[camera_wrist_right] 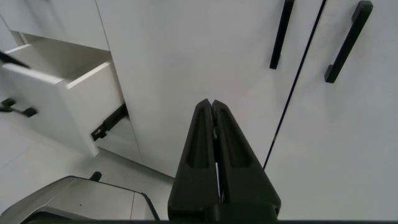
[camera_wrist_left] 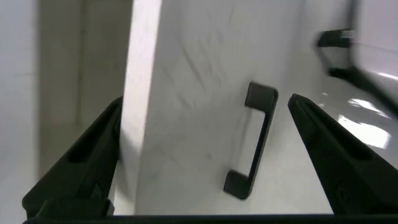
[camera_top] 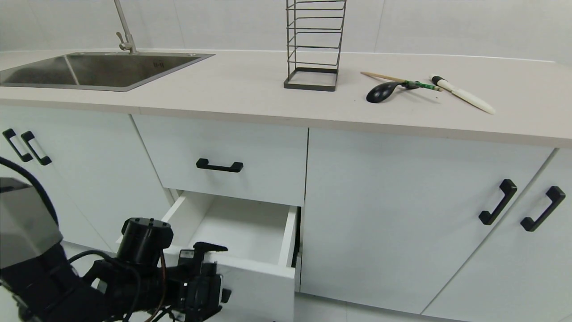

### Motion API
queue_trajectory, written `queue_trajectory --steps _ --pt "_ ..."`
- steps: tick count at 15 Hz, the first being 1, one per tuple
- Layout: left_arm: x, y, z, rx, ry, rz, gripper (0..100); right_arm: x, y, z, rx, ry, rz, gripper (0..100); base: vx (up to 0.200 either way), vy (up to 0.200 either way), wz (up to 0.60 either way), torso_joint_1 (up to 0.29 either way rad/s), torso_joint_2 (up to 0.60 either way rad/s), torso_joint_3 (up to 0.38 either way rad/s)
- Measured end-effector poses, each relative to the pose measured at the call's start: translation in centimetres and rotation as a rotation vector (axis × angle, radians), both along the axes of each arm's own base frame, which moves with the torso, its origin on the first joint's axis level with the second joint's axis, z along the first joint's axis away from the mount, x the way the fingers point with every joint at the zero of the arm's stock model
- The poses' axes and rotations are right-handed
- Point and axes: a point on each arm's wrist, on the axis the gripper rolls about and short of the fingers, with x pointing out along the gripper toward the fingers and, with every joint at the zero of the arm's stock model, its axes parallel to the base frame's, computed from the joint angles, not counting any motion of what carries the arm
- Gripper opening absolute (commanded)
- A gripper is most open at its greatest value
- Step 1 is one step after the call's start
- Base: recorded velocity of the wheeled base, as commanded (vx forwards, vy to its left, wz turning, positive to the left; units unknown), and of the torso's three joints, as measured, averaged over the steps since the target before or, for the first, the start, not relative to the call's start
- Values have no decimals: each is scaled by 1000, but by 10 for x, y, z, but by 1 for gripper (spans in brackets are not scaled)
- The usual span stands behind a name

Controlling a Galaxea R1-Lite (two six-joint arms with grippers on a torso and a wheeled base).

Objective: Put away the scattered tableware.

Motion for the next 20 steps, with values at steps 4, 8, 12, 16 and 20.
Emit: queue_trajectory --steps 4,8,12,16,20 --pt "-62 4 16 -14 6 -90 100 0 0 0 0 0 1 0 0 0 0 0 0 0" --pt "-75 5 27 -45 -44 -108 100 0 0 0 0 0 0 0 0 0 0 0 0 0" --pt "-80 4 30 -53 -60 -129 100 0 0 0 0 0 0 0 0 0 0 0 0 0" --pt "-91 -3 41 -106 -99 -187 100 0 0 0 0 0 0 0 0 0 0 0 0 0" --pt "-89 -5 89 -390 -124 96 100 0 0 0 0 0 0 0 0 0 0 0 0 0"
